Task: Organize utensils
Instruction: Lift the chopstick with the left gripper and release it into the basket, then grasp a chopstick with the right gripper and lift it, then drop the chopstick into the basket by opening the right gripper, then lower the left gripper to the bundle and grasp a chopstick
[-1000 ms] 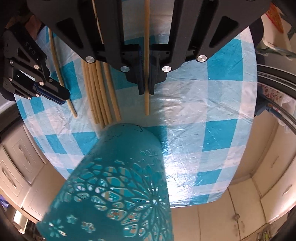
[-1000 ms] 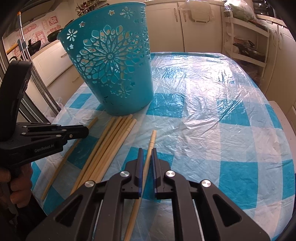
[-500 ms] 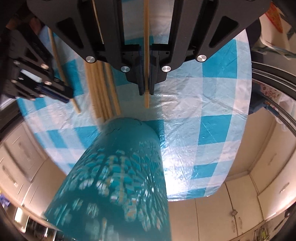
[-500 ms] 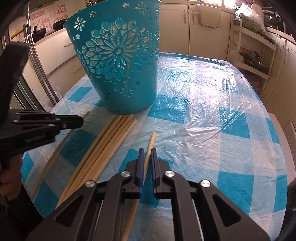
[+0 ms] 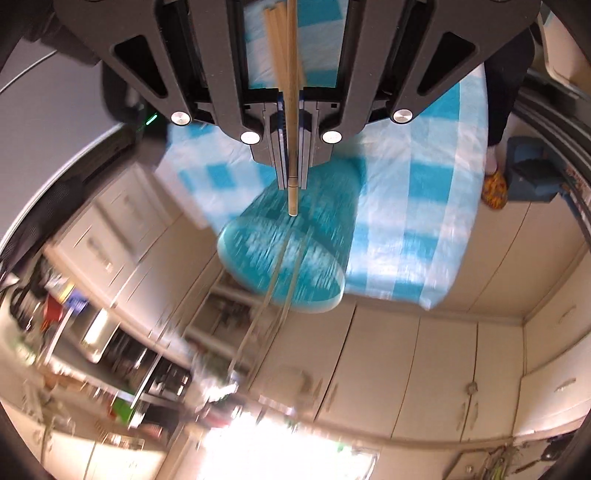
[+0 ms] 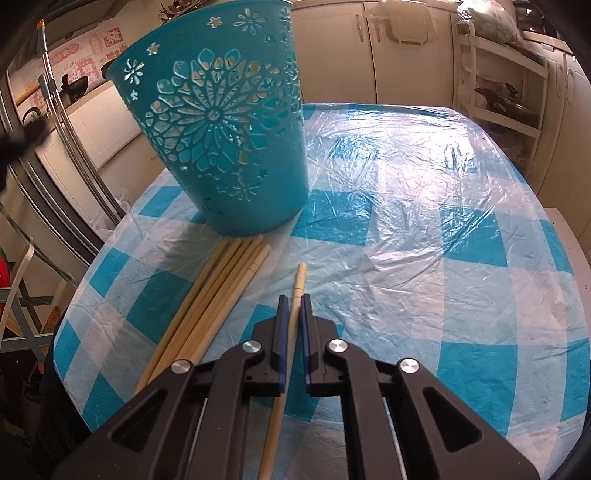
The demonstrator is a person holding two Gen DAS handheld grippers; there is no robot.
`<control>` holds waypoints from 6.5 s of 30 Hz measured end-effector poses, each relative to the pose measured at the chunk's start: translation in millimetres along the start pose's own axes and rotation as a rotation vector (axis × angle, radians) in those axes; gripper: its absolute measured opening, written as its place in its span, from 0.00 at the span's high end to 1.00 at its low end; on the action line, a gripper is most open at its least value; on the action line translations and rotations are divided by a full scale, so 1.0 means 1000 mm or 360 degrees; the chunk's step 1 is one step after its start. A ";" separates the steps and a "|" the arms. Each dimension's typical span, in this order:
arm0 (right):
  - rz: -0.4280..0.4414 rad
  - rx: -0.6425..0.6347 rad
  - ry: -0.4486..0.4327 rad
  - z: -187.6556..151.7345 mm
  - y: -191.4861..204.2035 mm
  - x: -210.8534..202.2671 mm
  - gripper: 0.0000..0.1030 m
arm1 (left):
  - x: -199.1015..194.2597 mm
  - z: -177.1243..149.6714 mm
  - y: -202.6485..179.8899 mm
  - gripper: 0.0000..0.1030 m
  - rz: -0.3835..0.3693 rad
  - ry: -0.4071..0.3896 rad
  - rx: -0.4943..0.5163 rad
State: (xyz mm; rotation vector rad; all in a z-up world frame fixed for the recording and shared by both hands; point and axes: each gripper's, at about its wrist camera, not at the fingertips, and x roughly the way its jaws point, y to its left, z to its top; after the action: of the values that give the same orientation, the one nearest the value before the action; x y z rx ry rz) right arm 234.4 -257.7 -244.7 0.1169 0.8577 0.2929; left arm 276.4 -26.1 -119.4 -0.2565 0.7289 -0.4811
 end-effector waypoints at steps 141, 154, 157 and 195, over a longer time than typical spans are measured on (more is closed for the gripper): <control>-0.0140 0.0054 0.0019 0.017 0.037 0.016 0.90 | 0.011 -0.076 0.043 0.18 0.0565 0.0054 -0.0262; -0.0077 -0.0083 0.0056 0.007 0.023 0.004 0.91 | 0.075 -0.083 0.016 0.17 0.0549 0.0289 -0.0063; -0.0025 -0.0024 0.0017 0.002 0.011 0.000 0.92 | 0.099 -0.083 0.014 0.17 0.0567 0.0358 -0.0032; 0.0060 0.0051 0.0004 0.008 -0.001 0.000 0.92 | 0.148 -0.071 0.001 0.88 0.0499 0.0526 0.0289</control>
State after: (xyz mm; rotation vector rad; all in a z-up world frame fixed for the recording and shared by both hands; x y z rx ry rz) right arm 240.5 -258.1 -239.5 0.1624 0.8634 0.3145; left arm 322.8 -104.4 -256.0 0.1119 1.0213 -0.2893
